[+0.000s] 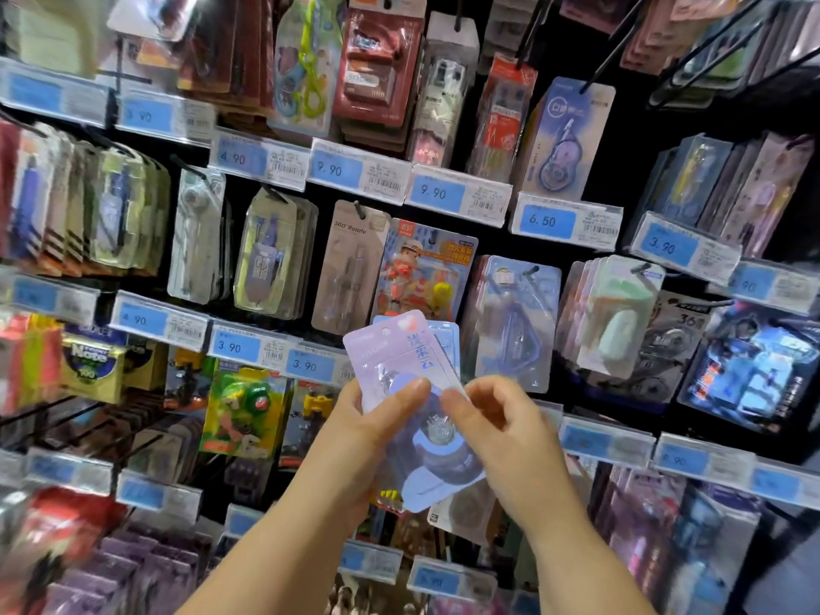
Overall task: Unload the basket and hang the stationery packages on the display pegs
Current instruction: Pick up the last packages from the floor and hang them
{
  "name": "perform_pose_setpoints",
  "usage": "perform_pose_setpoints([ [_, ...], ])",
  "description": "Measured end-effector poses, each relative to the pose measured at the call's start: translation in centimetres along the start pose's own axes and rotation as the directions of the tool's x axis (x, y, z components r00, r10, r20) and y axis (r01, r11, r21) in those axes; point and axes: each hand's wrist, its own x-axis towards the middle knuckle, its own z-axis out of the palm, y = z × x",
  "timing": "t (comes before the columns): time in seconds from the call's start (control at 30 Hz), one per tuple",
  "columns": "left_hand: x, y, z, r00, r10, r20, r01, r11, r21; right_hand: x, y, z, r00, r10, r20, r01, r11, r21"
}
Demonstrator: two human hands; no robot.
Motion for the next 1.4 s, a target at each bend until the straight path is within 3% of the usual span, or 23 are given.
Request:
perform_pose_setpoints([
  [0.07, -0.1, -0.1, 0.1, 1.0, 0.011, -0.016, -0.011, 1.0, 0.013, -0.8, 0.3, 0.8, 0.999, 0.004, 0.048, -0.005, 0.999, 0.034],
  [0.2, 0.0, -1.0, 0.0, 0.999, 0.017, -0.049, -0.015, 0.999, 0.047, -1.4, 1.1, 1.5, 0.999, 0.053, 0.001, -0.052, 0.983, 0.179],
  [0.33, 0.1, -1.5, 0.2, 0.997, -0.021, -0.075, 0.024, 0.999, 0.039, -1.0, 1.6, 1.3, 0.988, 0.155, -0.01, -0.134, 0.882, 0.452],
  [0.5, 0.1, -1.5, 0.2, 0.997, -0.033, -0.073, 0.034, 0.999, 0.011, -0.5, 1.7, 0.8, 0.975, 0.183, -0.123, -0.066, 0.775, 0.628],
  [0.67, 0.1, -0.8, 0.1, 0.996, -0.028, -0.085, 0.024, 0.999, -0.046, 1.0, 2.1, -0.8, 0.952, 0.197, -0.235, -0.009, 0.785, 0.619],
  [0.83, 0.3, -0.4, -0.4, 0.994, -0.023, -0.108, 0.016, 0.998, -0.063, 3.1, 2.2, -2.5, 0.931, 0.172, -0.322, 0.019, 0.857, 0.515],
  [1.17, 0.3, -0.3, -0.3, 0.995, -0.044, -0.092, 0.038, 0.997, -0.069, 5.2, 2.4, -3.2, 0.926, 0.15, -0.347, 0.027, 0.889, 0.458],
  [1.4, 0.4, 0.0, -0.4, 0.995, -0.042, -0.09, 0.036, 0.997, -0.067, 6.9, 2.8, -4.0, 0.909, 0.199, -0.367, -0.07, 0.939, 0.337],
])
